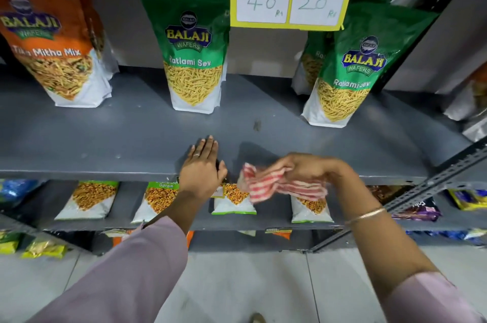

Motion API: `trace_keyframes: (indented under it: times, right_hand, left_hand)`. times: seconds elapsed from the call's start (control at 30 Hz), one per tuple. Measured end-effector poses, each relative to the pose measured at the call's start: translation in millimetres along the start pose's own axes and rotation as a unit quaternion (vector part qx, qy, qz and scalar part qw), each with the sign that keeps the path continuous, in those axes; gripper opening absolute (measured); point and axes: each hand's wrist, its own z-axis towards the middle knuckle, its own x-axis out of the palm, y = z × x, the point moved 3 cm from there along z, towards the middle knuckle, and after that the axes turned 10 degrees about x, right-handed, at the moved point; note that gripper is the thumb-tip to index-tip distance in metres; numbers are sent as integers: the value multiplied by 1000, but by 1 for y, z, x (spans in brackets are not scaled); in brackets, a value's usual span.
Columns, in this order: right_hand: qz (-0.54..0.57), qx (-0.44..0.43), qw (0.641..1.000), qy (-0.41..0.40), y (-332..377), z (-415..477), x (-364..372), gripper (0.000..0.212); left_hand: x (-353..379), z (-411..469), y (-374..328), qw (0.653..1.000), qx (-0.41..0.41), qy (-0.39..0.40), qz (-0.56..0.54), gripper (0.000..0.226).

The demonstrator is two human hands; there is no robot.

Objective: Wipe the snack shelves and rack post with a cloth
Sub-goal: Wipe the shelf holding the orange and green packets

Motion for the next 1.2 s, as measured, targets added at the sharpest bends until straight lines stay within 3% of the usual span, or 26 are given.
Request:
trace_keyframes:
  times: [0.03,0.07,0.1,0.17,0.23,0.3,0.37,0.6,0.73,0.83,1.07,1.13,1.2]
  right_hand:
    - [8,-10,998,54,1,-11,-3,42]
    - [35,-21,998,48,0,-14,-9,42]
    - [100,-35,994,-12,0,-10,-18,41]
    - [223,-29,947,-229,-2,10,-30,41]
    - [143,47,922,-357,7,36,-18,42]
    - [-70,137,930,-335,16,58,10,52]
    - [-156,151,913,-345,14,59,17,54]
    - [-80,300,871,-381,-27,29,1,54]
    - [-168,227,891,-355,23,52,18,54]
    - [-166,178,907,-344,26,59,24,53]
    - [-84,311,869,-375,-48,7,0,55]
    - [-156,312,868,-353,-30,5,4,57]
    - [-200,248,886,-336,-4,12,14,56]
  left_hand:
    - [0,0,0,1000,1,-1,1,64]
    - [-1,0,-1,1000,1,-4,1,63]
    - [-1,0,-1,1000,1,-5,-1,62]
    - [-1,-1,-1,1000,2,-6,0,62]
    - [-1,0,-1,1000,7,-8,1,62]
    - [0,0,0,1000,11,-8,0,63]
    - [2,1,1,1000,15,-11,4,65]
    - [4,1,2,999,17,17,49,92]
    - [5,1,4,999,20,1,48,85]
    - [4,0,3,999,23,-10,31,81]
    - [4,0,3,1000,15,3,15,83]
    - [6,0,4,1000,15,-7,12,74]
    - [5,1,-2,999,21,-36,11,65]
